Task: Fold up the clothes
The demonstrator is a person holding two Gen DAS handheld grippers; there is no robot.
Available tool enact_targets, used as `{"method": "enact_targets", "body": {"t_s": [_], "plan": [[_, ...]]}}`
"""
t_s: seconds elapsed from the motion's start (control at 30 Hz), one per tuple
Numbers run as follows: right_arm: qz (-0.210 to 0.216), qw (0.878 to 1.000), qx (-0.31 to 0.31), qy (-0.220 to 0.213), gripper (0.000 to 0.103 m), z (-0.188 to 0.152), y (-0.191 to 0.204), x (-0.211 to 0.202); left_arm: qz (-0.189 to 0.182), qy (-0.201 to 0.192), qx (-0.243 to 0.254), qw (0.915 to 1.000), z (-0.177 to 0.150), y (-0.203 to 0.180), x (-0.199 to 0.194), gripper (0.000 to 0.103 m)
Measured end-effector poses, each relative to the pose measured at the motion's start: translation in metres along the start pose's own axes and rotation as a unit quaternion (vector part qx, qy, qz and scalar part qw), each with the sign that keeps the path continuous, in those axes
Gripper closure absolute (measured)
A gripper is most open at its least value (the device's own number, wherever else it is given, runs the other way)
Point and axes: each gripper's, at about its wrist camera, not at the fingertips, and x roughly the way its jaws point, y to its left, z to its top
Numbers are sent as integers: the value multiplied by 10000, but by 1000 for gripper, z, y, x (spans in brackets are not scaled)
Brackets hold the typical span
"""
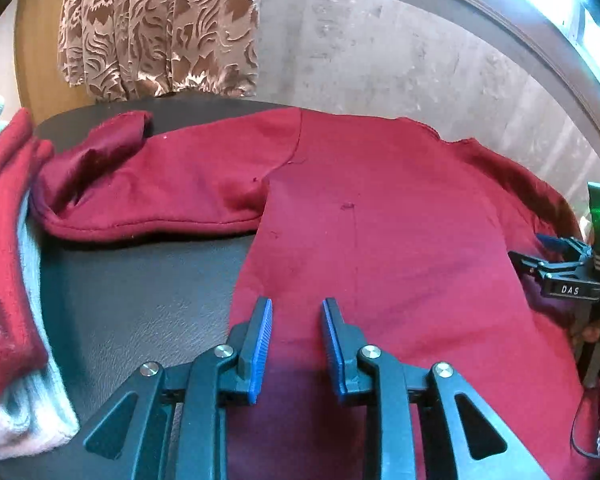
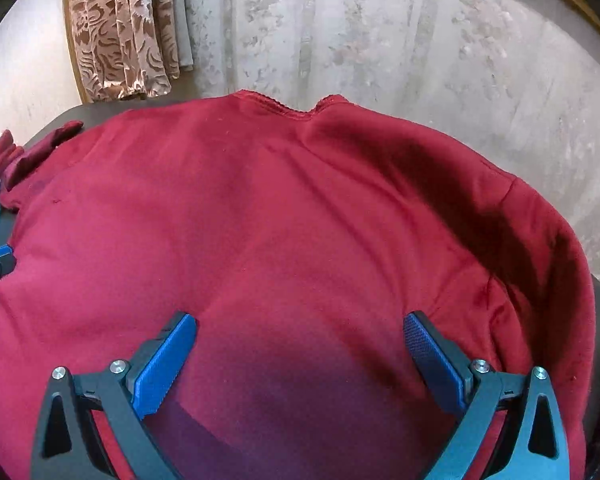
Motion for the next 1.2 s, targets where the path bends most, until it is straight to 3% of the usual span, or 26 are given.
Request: {"method": "enact_targets", "body": {"t_s": [0.23, 0.37, 0.5, 0.6, 0.7, 0.83, 0.93, 1.03, 1.07, 1.13, 1.17, 1.2], "plan": [[-175, 9997, 175, 18, 0, -16, 15, -26, 167, -104, 182, 9996, 1, 10, -1, 76], [202, 9956, 571, -714, 0, -46, 34, -94, 422, -181, 384, 9982, -3, 2, -1, 76], [422, 9900, 889, -1006, 0, -108, 36, -158, 669, -222, 584, 9958, -4, -6, 0, 76], [134, 9890, 1124, -949, 0, -161, 21, -201, 583, -231, 508, 9967, -4, -1, 0, 76], [-626, 9839, 1376, -959, 0, -209, -6, -247, 522, -237, 455, 9973, -5, 2, 0, 76], [-1685, 9592, 1962, -1140, 0, -260, -40, -301, 599, -252, 516, 9966, -5, -1, 0, 76], [-1914, 9548, 2019, -1045, 0, -271, -51, -306, 603, -255, 516, 9965, -6, -2, 0, 75], [-1921, 9599, 1909, -728, 0, -272, -55, -288, 591, -256, 508, 9966, -5, -2, 1, 75], [-1920, 9606, 1909, -624, 3, -272, -56, -281, 585, -256, 503, 9967, -5, -2, 1, 75], [-1917, 9621, 1895, -406, 35, -273, -58, -266, 570, -259, 489, 9968, -5, -1, 1, 75], [-1912, 9639, 1835, -257, 75, -271, -57, -259, 555, -261, 476, 9970, -6, -1, 1, 75], [-1908, 9654, 1772, -132, 85, -269, -56, -253, 538, -263, 463, 9971, -6, 0, 1, 75]]}}
